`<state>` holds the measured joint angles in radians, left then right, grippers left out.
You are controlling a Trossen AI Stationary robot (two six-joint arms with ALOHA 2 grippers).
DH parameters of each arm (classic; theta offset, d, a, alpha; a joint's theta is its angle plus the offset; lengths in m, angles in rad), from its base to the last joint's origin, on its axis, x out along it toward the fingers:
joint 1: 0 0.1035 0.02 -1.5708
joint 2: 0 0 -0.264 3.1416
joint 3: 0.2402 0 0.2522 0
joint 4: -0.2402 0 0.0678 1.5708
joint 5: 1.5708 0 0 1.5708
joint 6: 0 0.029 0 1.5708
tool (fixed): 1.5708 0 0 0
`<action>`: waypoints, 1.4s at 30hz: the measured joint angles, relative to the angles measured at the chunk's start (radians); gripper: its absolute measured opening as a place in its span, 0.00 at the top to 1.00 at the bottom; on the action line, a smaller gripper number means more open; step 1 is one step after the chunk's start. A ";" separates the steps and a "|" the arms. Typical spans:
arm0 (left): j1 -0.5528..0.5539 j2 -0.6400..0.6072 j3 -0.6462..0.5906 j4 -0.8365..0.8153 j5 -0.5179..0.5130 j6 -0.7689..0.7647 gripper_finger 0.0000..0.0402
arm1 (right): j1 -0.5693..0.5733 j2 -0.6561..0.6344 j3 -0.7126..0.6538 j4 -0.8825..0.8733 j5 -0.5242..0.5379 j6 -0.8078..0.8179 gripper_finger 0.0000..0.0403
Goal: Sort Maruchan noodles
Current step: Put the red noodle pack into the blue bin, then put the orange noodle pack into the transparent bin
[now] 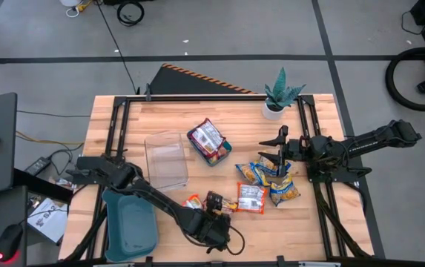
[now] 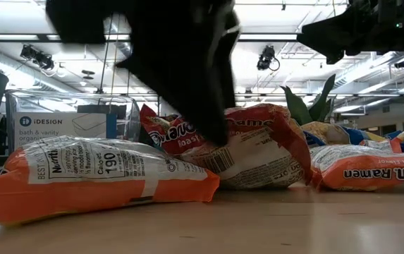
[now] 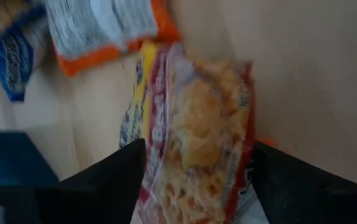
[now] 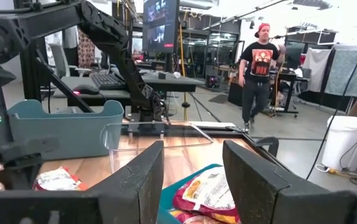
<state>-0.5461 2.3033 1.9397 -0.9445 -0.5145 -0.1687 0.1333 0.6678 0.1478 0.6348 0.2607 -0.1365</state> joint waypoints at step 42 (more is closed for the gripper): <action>0.066 -0.076 0.003 -0.285 0.346 -0.263 0.37 | 0.002 0.000 -0.001 -0.053 -0.005 0.067 0.58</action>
<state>-0.4805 2.2272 1.9427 -1.2297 -0.1682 -0.4312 0.1352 0.6675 0.1467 0.5816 0.2562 -0.0696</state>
